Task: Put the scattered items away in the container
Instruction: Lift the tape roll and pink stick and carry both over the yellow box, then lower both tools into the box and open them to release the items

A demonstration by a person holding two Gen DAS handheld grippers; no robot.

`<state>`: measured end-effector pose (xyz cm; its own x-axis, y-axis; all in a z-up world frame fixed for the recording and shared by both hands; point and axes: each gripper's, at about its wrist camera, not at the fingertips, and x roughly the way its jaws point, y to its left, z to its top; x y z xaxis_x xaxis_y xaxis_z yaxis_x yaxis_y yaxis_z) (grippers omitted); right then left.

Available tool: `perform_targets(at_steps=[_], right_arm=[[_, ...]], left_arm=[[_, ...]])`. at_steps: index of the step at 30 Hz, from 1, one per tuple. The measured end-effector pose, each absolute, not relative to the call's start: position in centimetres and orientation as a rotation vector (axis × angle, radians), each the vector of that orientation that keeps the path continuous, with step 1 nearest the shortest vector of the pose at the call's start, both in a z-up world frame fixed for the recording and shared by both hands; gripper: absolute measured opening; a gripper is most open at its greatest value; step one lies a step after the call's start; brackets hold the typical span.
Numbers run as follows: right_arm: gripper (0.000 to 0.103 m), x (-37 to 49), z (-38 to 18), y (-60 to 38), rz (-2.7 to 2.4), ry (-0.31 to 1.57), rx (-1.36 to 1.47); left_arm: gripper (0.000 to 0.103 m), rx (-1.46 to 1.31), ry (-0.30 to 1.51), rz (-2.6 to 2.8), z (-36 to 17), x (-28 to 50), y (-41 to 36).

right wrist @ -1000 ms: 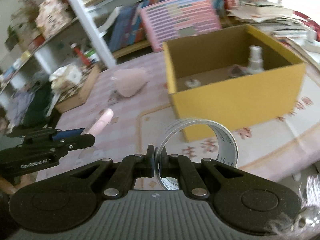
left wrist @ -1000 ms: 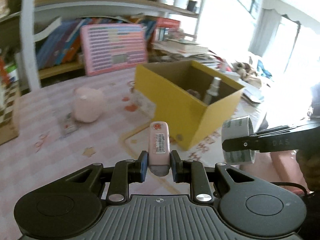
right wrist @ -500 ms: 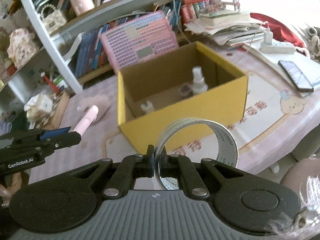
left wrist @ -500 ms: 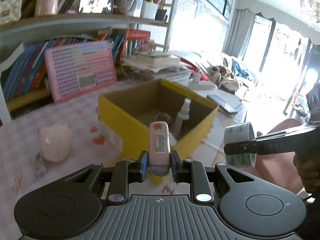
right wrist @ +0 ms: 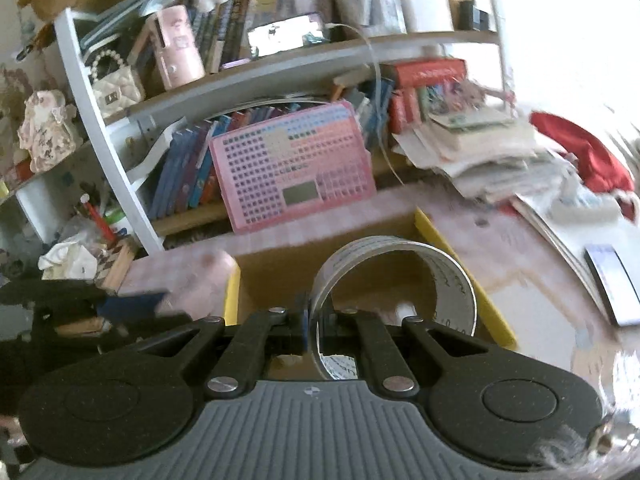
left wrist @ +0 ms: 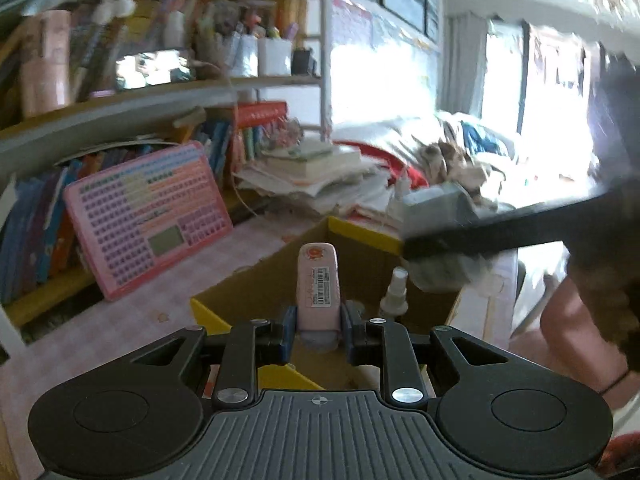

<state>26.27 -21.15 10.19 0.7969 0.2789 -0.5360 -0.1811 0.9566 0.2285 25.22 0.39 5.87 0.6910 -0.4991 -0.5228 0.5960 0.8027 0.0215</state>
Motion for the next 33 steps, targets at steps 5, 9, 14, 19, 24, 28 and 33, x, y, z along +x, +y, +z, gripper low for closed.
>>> perform_targets(at_steps=[5, 9, 14, 19, 24, 28, 33], right_arm=[[0.005, 31.6, 9.9, -19.8, 0.285, 0.596, 0.117], [0.004, 35.4, 9.2, -18.1, 0.341, 0.634, 0.078], [0.004, 38.8, 5.8, -16.0, 0.393, 0.782, 0.042], [0.005, 40.2, 2.5, -15.3, 0.397, 0.893, 0.047], [0.006, 40.6, 0.8, -15.9, 0.415, 0.948, 0.083], [0.023, 40.0, 1.1, -16.2, 0.428, 0.933, 0.095], [0.043, 38.6, 3.0, -16.9, 0.444, 0.88, 0.114]], left_arm=[[0.022, 0.277, 0.583, -0.64, 3.3, 27.7, -2.7], [0.022, 0.32, 0.63, -0.64, 1.2, 28.9, -4.8], [0.023, 0.36, 0.661, -0.651, 0.2, 29.2, -6.4], [0.023, 0.384, 0.685, -0.633, -0.7, 29.2, -6.8], [0.023, 0.379, 0.708, -0.604, -1.6, 29.0, -6.5], [0.033, 0.395, 0.702, -0.574, -1.4, 28.6, -6.9], [0.08, 0.4, 0.64, -0.504, -0.2, 27.3, -6.7]])
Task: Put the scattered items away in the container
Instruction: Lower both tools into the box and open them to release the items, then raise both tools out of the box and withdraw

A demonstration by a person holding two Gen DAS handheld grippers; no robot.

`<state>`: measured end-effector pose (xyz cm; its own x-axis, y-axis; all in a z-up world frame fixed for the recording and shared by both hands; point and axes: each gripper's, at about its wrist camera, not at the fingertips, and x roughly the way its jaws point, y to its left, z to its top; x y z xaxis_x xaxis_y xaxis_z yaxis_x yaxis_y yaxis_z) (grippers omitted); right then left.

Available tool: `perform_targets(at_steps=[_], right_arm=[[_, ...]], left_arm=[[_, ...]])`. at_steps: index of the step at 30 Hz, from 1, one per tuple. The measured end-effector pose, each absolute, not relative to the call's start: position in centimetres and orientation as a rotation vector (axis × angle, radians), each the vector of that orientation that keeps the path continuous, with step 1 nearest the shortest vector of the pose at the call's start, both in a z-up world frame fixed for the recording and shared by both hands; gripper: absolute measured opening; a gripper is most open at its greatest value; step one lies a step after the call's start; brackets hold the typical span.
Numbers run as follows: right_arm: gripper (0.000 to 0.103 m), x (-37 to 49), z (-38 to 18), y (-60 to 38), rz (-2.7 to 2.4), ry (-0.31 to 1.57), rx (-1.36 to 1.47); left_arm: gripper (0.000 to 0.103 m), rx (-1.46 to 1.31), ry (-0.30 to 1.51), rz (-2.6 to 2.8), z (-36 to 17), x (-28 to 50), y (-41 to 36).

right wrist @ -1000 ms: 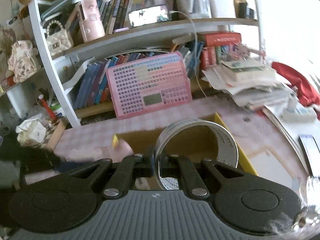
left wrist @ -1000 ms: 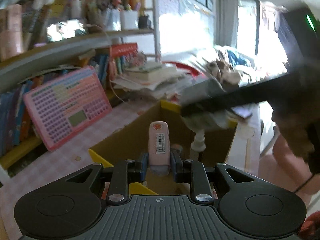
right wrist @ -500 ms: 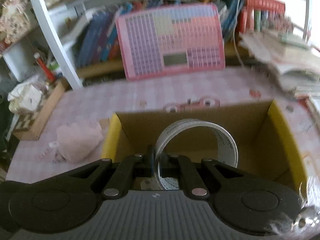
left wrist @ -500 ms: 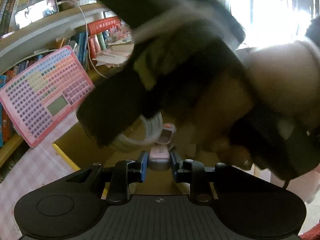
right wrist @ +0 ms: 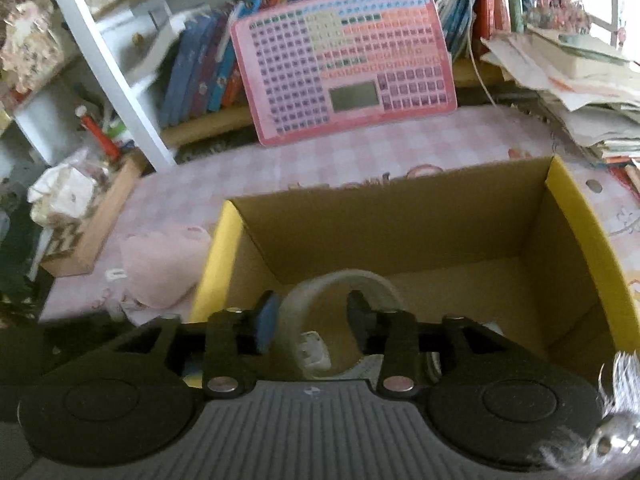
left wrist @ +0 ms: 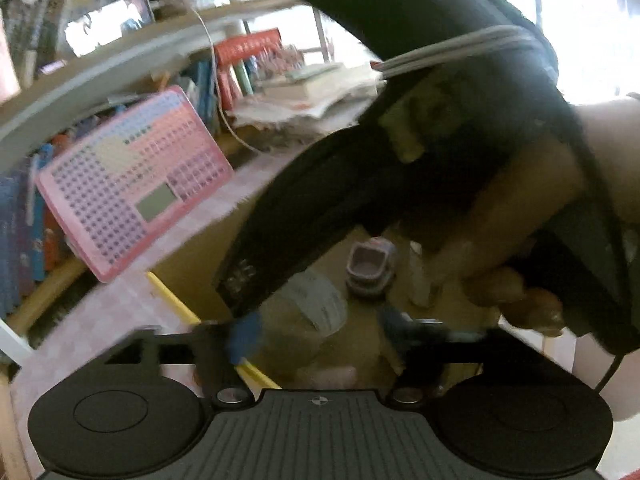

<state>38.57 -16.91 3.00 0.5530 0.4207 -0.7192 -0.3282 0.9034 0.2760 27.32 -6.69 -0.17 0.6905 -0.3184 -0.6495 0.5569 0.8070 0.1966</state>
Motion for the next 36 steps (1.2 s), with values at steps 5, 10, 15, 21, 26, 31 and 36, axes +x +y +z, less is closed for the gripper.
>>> perform_targets(at_steps=[5, 10, 15, 21, 26, 31, 36], right_arm=[[0.046, 35.5, 5.6, -18.0, 0.422, 0.794, 0.122], [0.046, 32.6, 7.7, -19.3, 0.363, 0.718, 0.142], [0.048, 28.9, 9.4, -20.4, 0.29, 0.64, 0.102], [0.053, 24.3, 10.3, -21.9, 0.189, 0.594, 0.085], [0.055, 20.7, 10.1, -22.8, 0.102, 0.579, 0.064], [0.057, 17.8, 9.4, -23.0, 0.021, 0.573, 0.067], [0.06, 15.4, 8.3, -22.5, -0.038, 0.588, 0.081]], left_arm=[[0.08, 0.377, 0.567, -0.52, 2.0, 24.8, -5.9], [0.08, 0.367, 0.504, -0.522, 4.1, 23.3, -5.6], [0.083, 0.319, 0.469, -0.534, 6.0, 21.1, -4.7], [0.085, 0.284, 0.468, -0.588, 7.1, 18.9, -3.8], [0.085, 0.281, 0.466, -0.623, 6.9, 17.2, -3.3], [0.086, 0.289, 0.486, -0.662, 6.2, 15.8, -2.4], [0.087, 0.3, 0.507, -0.693, 5.0, 14.2, -1.1]])
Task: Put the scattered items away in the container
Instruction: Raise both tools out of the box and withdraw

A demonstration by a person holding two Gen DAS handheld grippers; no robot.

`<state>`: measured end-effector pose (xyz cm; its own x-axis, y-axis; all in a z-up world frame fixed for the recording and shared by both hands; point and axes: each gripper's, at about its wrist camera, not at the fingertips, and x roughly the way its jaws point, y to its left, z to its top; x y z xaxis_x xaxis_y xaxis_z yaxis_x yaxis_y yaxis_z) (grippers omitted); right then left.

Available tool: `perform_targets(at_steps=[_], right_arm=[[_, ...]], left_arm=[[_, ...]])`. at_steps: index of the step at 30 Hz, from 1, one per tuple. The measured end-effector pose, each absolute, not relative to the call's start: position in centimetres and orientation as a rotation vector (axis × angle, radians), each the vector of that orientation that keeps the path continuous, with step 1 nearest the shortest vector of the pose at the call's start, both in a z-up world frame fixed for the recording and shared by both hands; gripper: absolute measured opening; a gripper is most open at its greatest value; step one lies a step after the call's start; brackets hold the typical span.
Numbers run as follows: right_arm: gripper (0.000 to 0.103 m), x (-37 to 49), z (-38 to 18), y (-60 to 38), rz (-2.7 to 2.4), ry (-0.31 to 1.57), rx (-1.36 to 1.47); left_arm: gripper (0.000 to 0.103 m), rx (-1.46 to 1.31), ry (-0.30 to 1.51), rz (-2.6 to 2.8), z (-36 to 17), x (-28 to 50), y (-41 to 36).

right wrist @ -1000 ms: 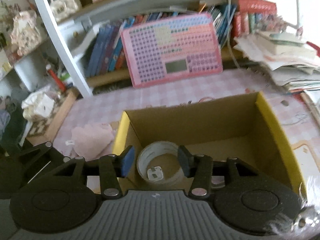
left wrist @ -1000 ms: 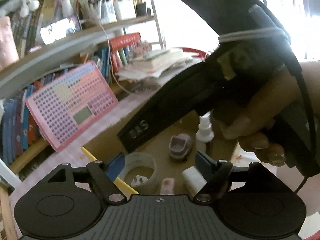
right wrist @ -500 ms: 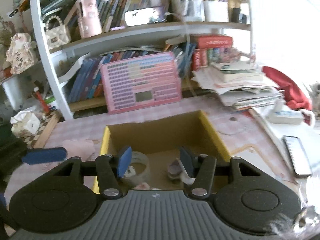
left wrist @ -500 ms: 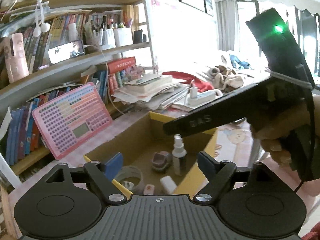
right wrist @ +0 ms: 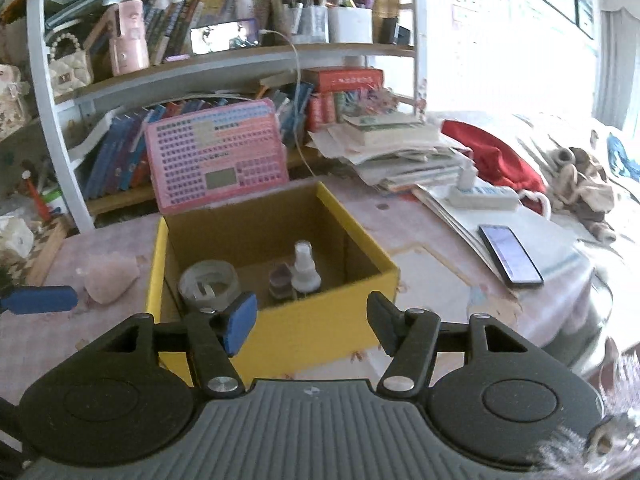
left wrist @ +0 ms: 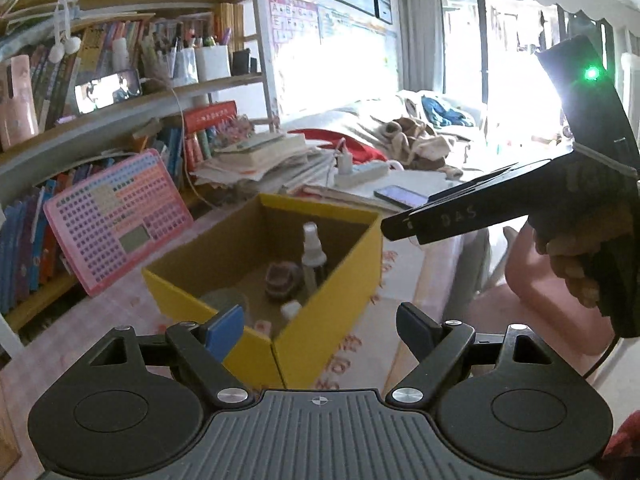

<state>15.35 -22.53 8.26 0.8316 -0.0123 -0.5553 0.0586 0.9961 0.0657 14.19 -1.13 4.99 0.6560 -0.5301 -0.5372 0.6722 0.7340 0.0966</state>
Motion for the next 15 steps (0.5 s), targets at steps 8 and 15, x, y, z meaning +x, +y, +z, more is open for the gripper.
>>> perform_targets(at_steps=[8, 15], right_arm=[[0.062, 12.9, 6.0, -20.1, -0.053, 0.654, 0.072], [0.064, 12.3, 4.2, -16.8, -0.006, 0.713, 0.054]], left_arm=[[0.089, 0.286, 0.587, -0.699, 2.7, 12.5, 1.2], [0.089, 0.273, 0.632, -0.63, 1.5, 11.7, 3.9]])
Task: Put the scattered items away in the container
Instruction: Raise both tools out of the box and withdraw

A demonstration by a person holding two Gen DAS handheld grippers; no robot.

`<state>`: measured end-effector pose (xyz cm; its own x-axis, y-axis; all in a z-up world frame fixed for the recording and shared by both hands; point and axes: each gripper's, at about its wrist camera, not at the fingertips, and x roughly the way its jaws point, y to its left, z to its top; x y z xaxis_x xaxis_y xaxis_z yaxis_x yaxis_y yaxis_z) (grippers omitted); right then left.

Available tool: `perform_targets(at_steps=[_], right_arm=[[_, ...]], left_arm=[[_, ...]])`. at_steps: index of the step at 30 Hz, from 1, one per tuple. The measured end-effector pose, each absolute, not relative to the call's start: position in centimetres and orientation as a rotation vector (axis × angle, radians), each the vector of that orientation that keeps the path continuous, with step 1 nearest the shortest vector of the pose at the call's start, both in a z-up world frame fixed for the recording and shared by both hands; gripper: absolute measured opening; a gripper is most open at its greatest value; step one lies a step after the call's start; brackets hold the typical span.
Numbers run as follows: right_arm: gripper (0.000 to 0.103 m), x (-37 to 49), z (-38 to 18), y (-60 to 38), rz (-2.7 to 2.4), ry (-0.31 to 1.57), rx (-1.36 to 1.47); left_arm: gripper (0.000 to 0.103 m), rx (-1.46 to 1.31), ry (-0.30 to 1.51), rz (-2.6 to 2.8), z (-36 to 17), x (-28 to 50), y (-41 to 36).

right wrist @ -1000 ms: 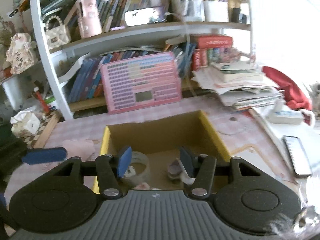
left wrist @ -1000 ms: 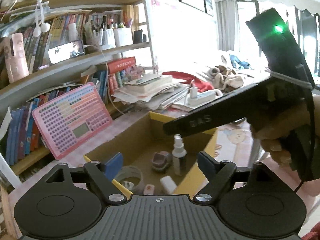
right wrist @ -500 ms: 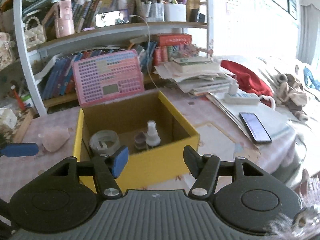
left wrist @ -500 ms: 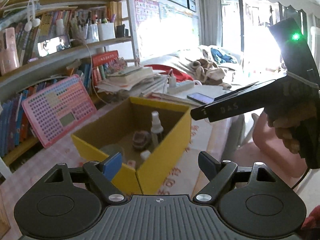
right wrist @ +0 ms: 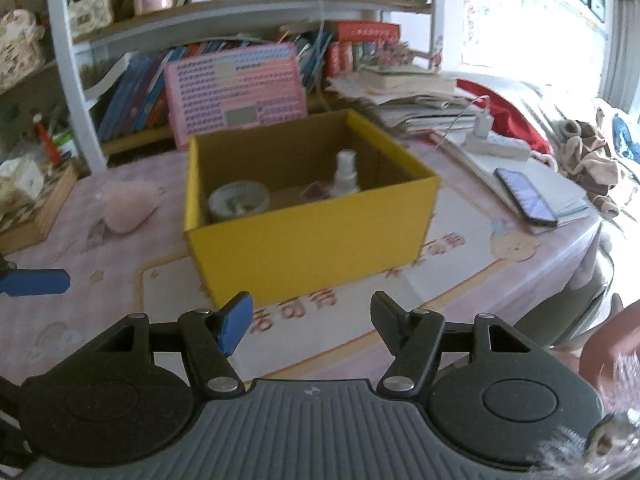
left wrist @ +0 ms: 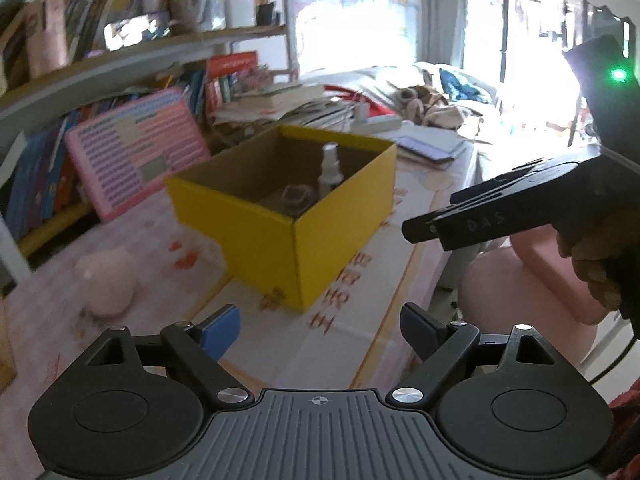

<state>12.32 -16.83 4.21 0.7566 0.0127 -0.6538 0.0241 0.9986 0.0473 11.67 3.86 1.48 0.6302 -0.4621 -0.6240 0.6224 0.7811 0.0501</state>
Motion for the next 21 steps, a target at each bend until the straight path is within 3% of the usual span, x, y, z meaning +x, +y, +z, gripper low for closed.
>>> perform_targets(at_steps=[21], right_arm=[[0.065, 15.5, 0.9, -6.1, 0.341, 0.804, -0.067]], left_arm=[[0.089, 0.117, 0.765, -0.262, -2.2, 11.8, 13.0]])
